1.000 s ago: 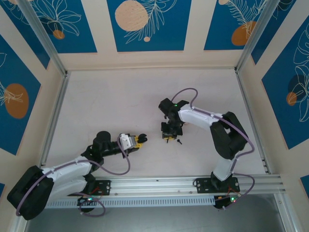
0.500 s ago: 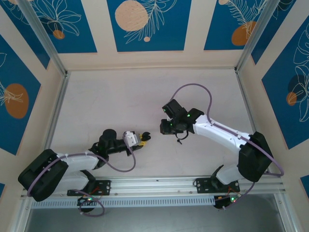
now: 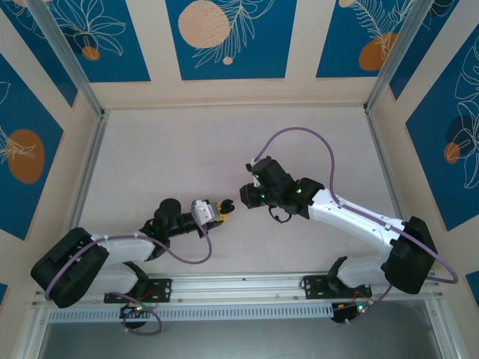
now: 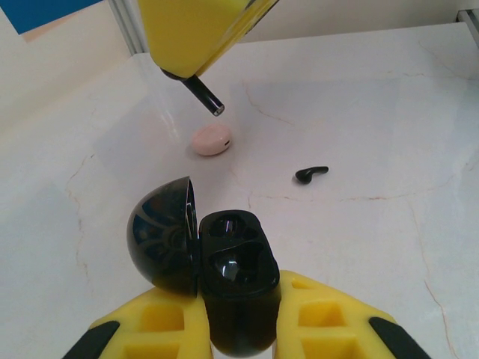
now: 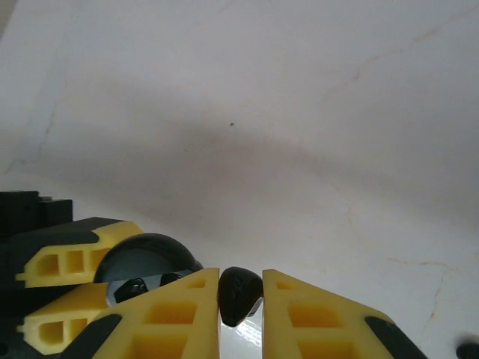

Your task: Insert wireless bluetooth earbuds into charging case

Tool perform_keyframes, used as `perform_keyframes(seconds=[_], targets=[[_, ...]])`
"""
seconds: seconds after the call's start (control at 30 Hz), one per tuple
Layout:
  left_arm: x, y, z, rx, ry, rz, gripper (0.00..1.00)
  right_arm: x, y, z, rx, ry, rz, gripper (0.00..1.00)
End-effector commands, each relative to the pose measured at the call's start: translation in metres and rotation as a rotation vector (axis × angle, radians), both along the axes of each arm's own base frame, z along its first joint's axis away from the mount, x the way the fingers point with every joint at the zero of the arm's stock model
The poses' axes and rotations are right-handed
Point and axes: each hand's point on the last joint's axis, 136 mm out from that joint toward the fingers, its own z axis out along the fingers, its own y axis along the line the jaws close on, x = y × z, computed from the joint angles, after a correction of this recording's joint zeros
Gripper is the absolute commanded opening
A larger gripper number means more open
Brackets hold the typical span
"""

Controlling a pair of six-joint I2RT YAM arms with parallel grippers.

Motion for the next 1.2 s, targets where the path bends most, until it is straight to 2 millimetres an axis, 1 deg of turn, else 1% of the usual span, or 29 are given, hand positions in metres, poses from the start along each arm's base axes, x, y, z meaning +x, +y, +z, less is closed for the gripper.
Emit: perform_keyframes(seconds=[0.0, 0.3, 0.37, 0.77, 0.97, 1.17], targets=[[0.004, -0.008, 0.019, -0.050, -0.037, -0.005, 0.06, 0.002, 0.004, 0.017, 0.031, -0.093, 0.022, 0.17], [0.004, -0.009, 0.025, -0.065, -0.049, -0.004, 0.06, -0.008, 0.015, 0.033, 0.111, -0.176, 0.080, 0.17], [0.003, -0.008, 0.026, -0.069, -0.051, -0.005, 0.06, -0.010, 0.018, 0.034, 0.124, -0.187, 0.092, 0.17], [0.003, -0.008, 0.038, -0.098, -0.068, -0.002, 0.06, -0.018, 0.032, 0.029, 0.151, -0.187, 0.142, 0.18], [0.004, -0.007, 0.046, -0.119, -0.075, 0.010, 0.06, -0.021, 0.038, 0.022, 0.154, -0.173, 0.164, 0.18], [0.005, -0.006, 0.049, -0.129, -0.076, 0.021, 0.06, -0.024, 0.047, 0.018, 0.159, -0.165, 0.187, 0.18]])
